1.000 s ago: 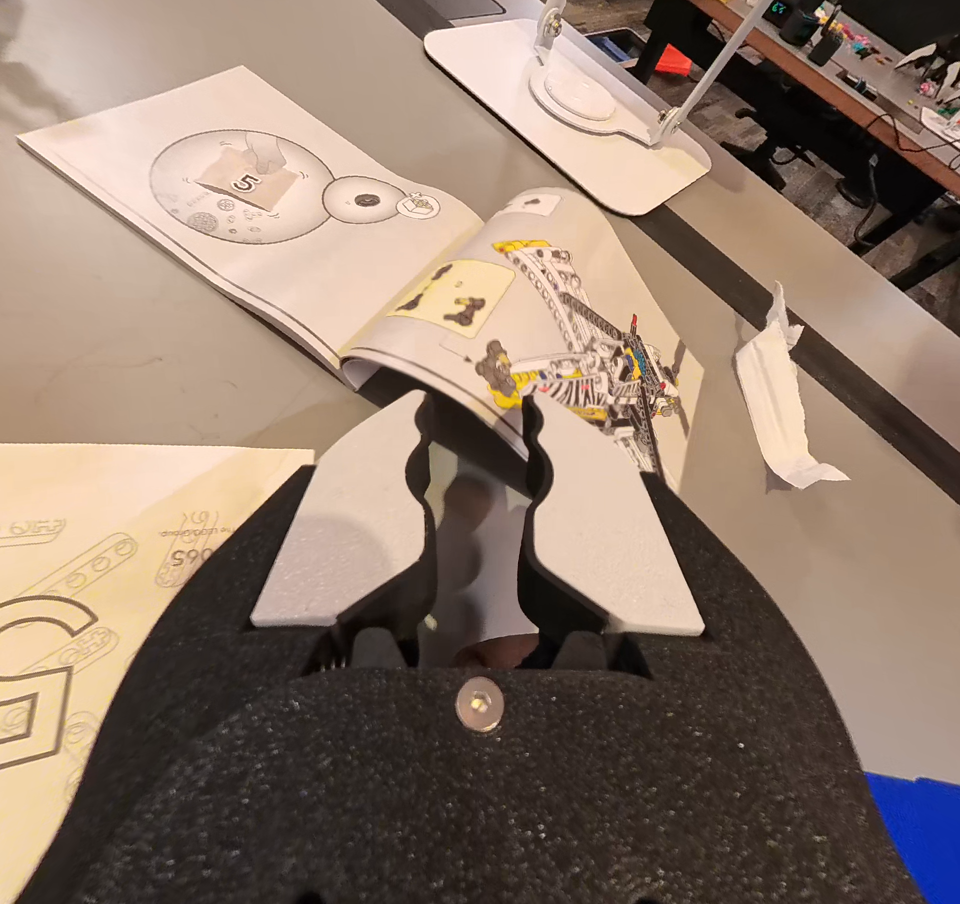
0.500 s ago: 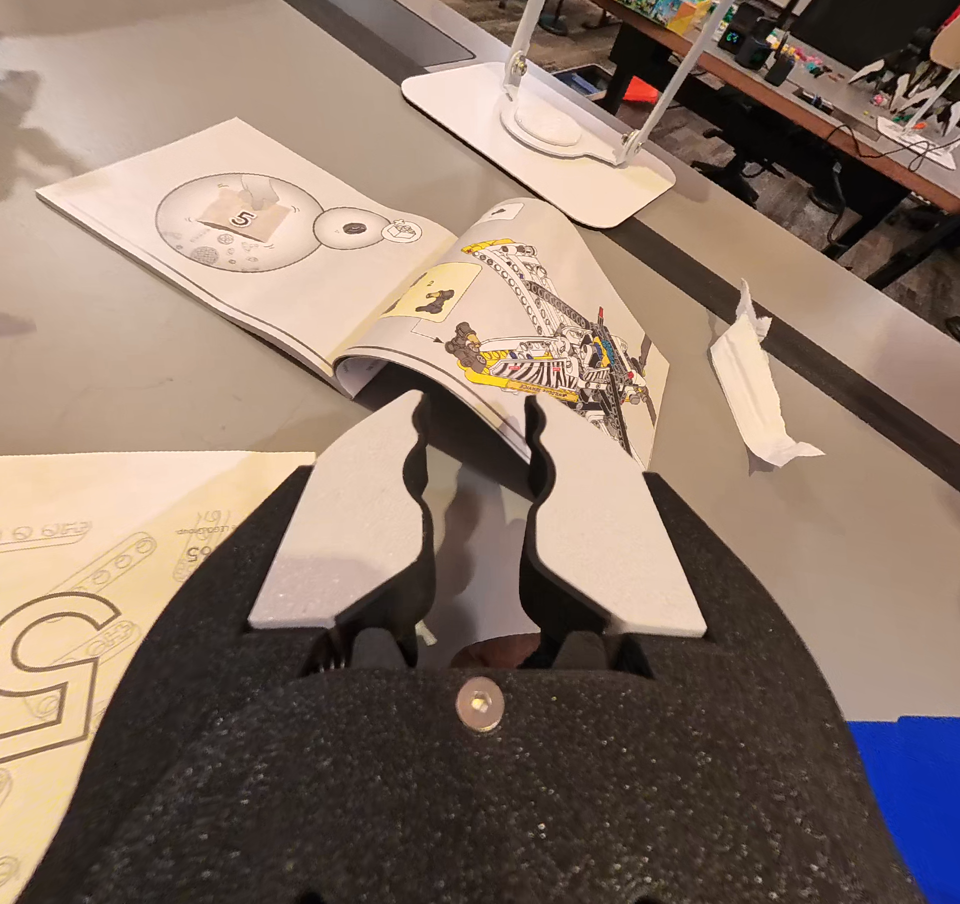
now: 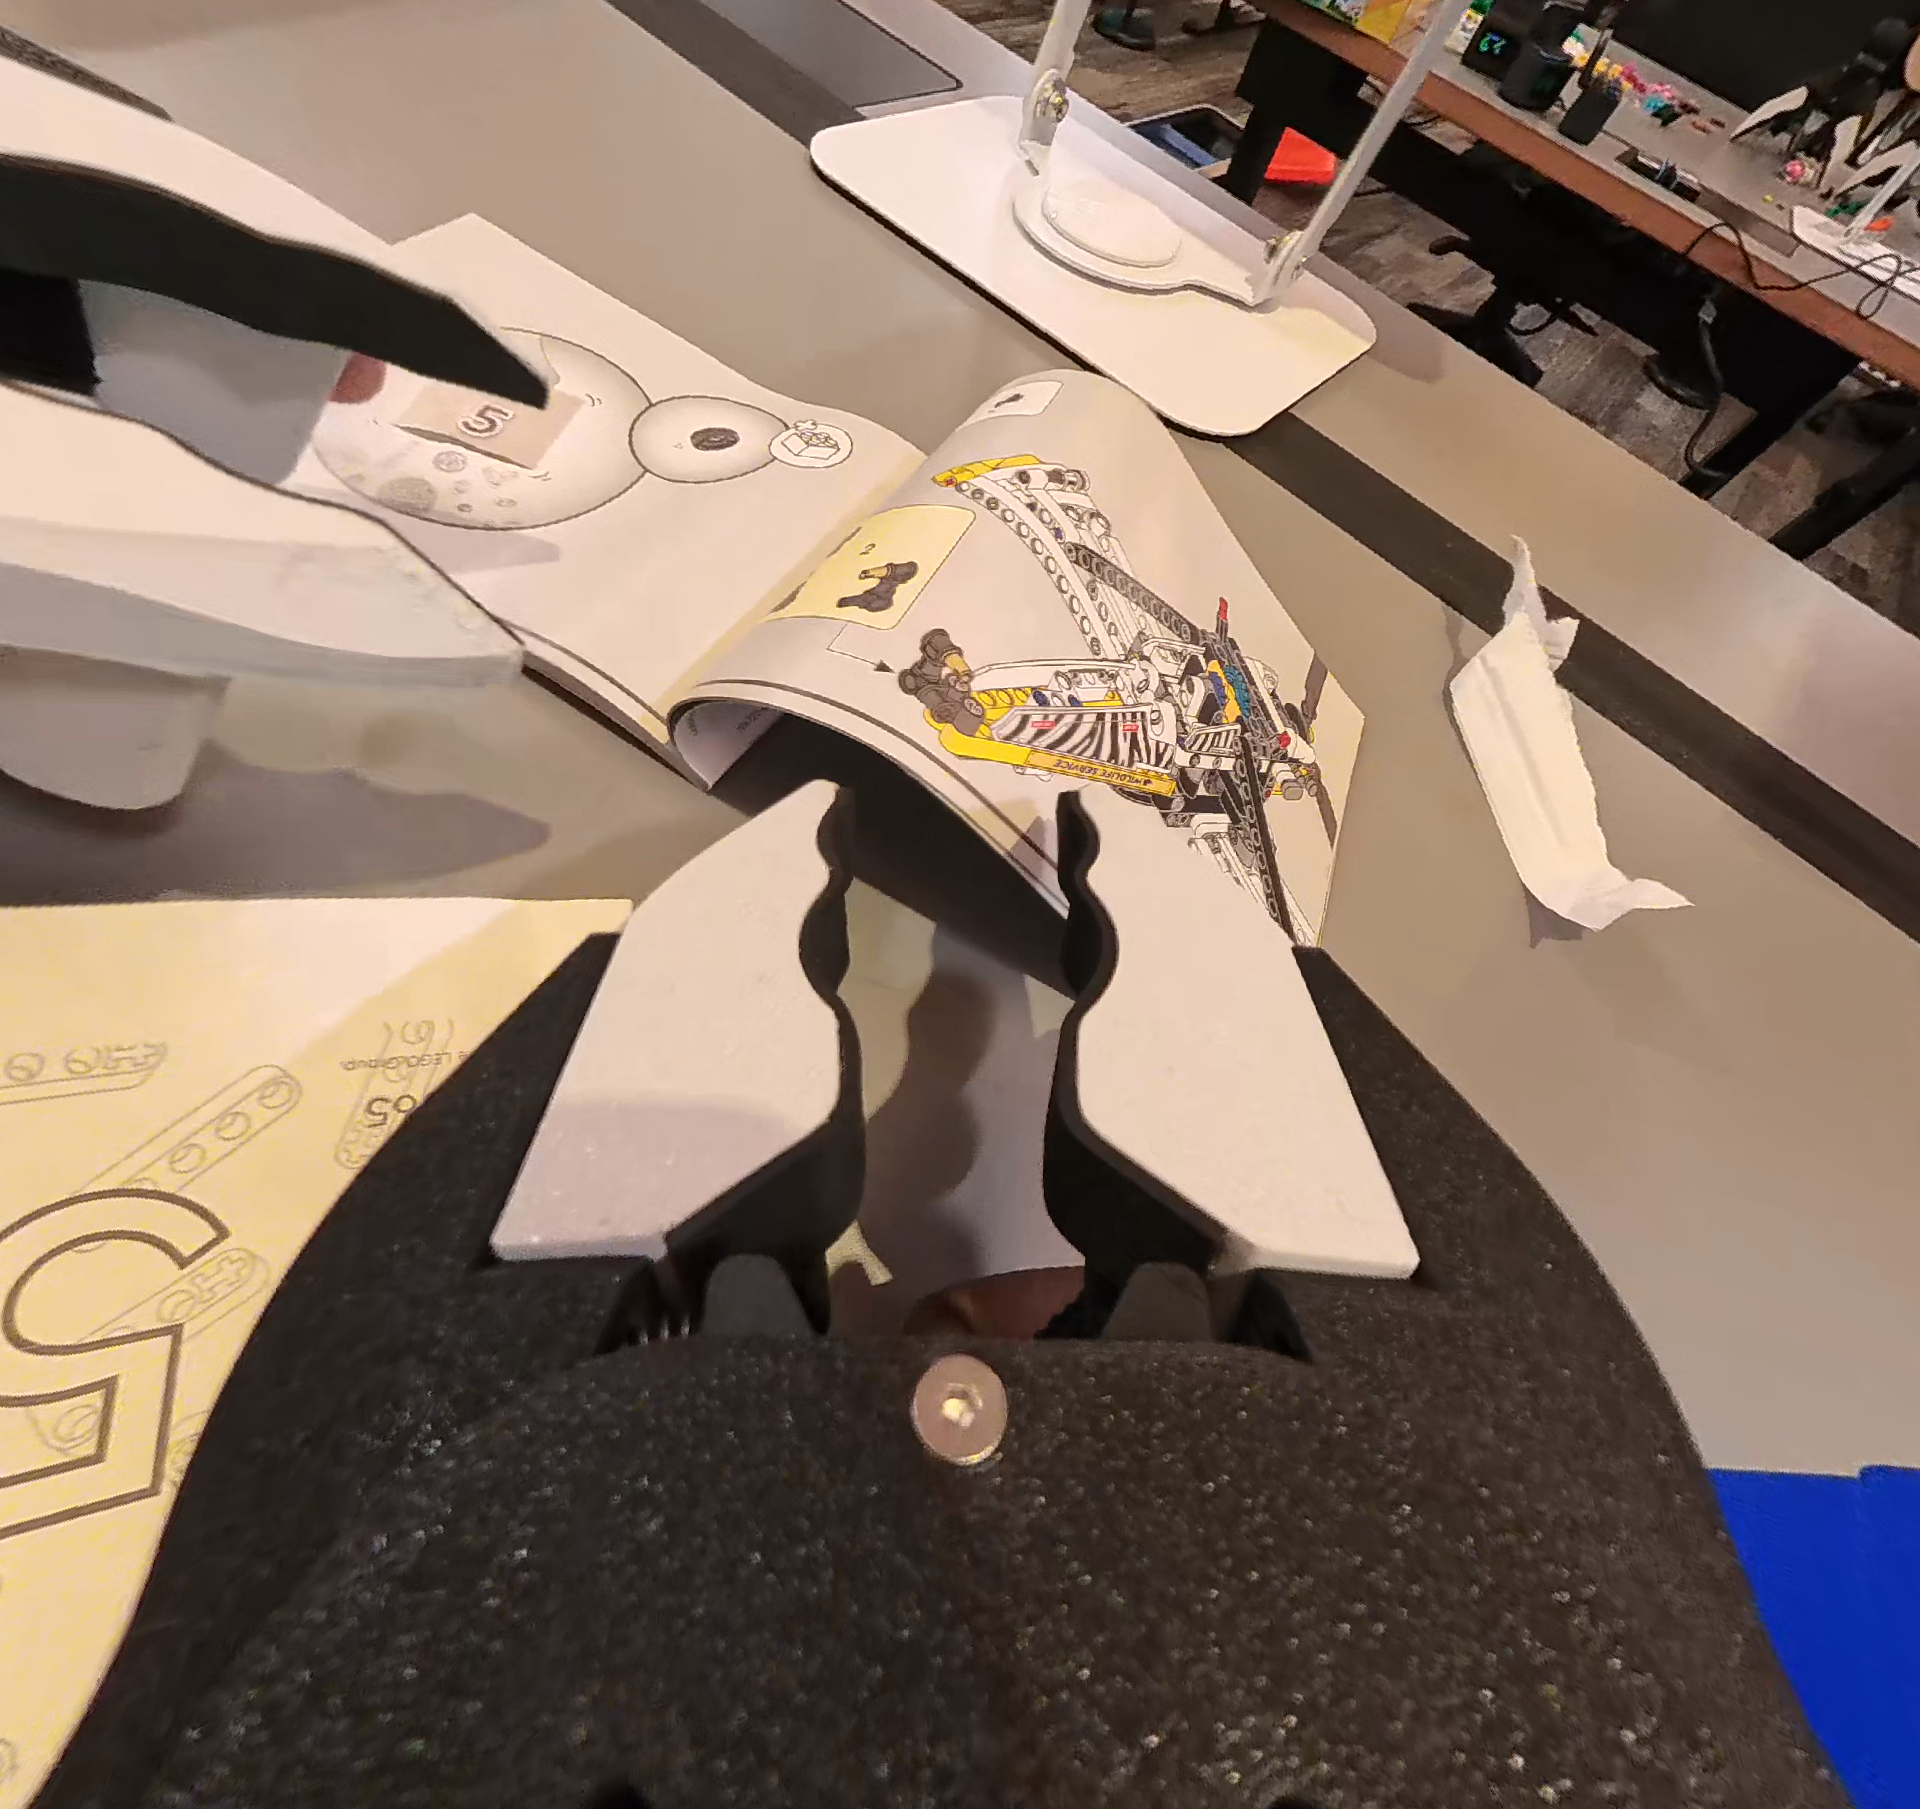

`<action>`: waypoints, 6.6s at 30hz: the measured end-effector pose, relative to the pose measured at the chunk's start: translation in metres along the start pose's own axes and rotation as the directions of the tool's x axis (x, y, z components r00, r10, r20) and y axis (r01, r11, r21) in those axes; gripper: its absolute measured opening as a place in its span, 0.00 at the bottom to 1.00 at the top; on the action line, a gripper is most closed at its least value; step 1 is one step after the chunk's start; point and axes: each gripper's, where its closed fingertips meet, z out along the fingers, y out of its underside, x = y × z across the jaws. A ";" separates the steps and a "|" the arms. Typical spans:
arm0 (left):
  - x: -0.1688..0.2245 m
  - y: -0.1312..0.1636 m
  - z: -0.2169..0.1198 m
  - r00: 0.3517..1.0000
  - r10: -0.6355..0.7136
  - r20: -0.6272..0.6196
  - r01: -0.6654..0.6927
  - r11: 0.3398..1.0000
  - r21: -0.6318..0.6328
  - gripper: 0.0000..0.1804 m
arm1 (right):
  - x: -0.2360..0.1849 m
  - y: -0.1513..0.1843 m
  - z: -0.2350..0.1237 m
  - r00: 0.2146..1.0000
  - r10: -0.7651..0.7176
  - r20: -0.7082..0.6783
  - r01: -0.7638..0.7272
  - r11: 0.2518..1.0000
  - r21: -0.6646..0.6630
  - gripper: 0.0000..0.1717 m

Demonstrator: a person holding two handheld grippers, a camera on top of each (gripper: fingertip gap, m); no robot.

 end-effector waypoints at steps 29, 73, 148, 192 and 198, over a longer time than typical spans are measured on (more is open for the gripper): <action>0.010 0.004 -0.002 0.999 0.034 -0.041 -0.035 0.999 -0.015 0.41 | -0.002 -0.001 -0.002 1.000 0.007 0.015 -0.007 1.000 0.005 0.22; 0.022 0.004 0.011 0.972 -0.093 -0.217 0.080 0.995 -0.067 0.41 | 0.019 0.019 -0.005 0.971 0.234 -0.048 -0.238 0.963 -0.127 0.42; -0.024 -0.004 0.007 0.987 -0.141 -0.078 0.132 0.985 -0.111 0.38 | -0.071 -0.036 0.015 0.977 -0.126 0.175 0.138 0.989 -0.060 0.41; -0.018 -0.007 0.000 0.988 0.155 -0.027 -0.157 0.980 -0.118 0.36 | -0.047 -0.032 -0.014 0.984 -0.032 0.176 0.041 0.998 -0.045 0.45; 0.029 -0.035 0.024 0.921 0.367 -0.133 -0.380 0.921 -0.087 0.37 | -0.022 -0.010 -0.027 0.993 0.051 0.105 -0.046 0.998 -0.050 0.44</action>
